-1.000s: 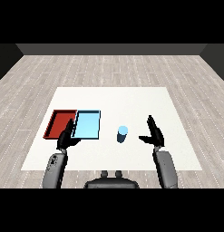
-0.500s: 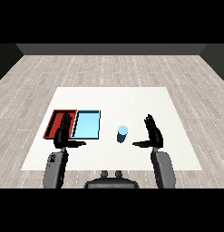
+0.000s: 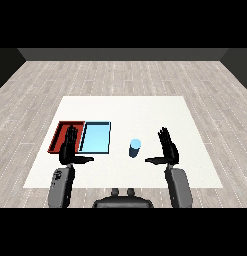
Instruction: Pick the blue can and put it in the blue box
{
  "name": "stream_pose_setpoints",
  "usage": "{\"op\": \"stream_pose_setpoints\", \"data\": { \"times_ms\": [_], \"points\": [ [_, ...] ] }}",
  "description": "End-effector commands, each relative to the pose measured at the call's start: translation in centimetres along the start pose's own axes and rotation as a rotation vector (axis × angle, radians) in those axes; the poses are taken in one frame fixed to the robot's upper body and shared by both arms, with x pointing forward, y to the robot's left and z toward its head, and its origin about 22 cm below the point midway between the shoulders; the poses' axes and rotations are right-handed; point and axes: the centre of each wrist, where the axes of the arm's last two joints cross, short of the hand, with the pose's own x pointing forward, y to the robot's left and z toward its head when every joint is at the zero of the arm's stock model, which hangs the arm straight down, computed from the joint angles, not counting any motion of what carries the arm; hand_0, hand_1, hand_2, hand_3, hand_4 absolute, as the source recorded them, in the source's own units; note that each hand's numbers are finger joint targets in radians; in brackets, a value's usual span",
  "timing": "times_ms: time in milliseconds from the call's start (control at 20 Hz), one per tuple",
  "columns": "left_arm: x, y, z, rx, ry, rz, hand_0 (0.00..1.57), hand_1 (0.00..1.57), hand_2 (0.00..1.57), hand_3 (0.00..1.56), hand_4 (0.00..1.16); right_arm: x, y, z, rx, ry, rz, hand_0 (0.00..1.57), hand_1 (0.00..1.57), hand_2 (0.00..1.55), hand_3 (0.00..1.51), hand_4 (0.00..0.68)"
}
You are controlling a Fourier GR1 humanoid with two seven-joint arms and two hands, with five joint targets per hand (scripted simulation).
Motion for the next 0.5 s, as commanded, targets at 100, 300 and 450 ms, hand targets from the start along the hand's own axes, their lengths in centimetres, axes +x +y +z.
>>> {"op": "stream_pose_setpoints", "data": {
  "times_ms": [100, 300, 450],
  "points": [
    [-0.1, -0.9, 1.5, 0.029, -0.006, 0.006, 0.00, 0.00, 0.00, 0.00, 0.00, 0.5, 0.7, -1.4, 0.045, 0.003, -0.015, 0.00, 0.00, 0.00, 0.00, 0.000],
    [1.0, -0.7, 2.0, 0.012, -0.012, 0.023, 0.00, 0.00, 0.00, 0.00, 0.00, 0.3, 2.9, -0.9, 0.010, 0.018, -0.035, 0.00, 0.00, 0.00, 0.00, 0.000],
    [0.6, 0.1, 0.0, -0.001, -0.012, 0.007, 0.00, 0.00, 0.00, 0.00, 0.00, -1.8, 2.9, -2.8, 0.018, 0.035, -0.082, 0.00, 0.00, 0.00, 0.00, 0.000]
  ]
}}
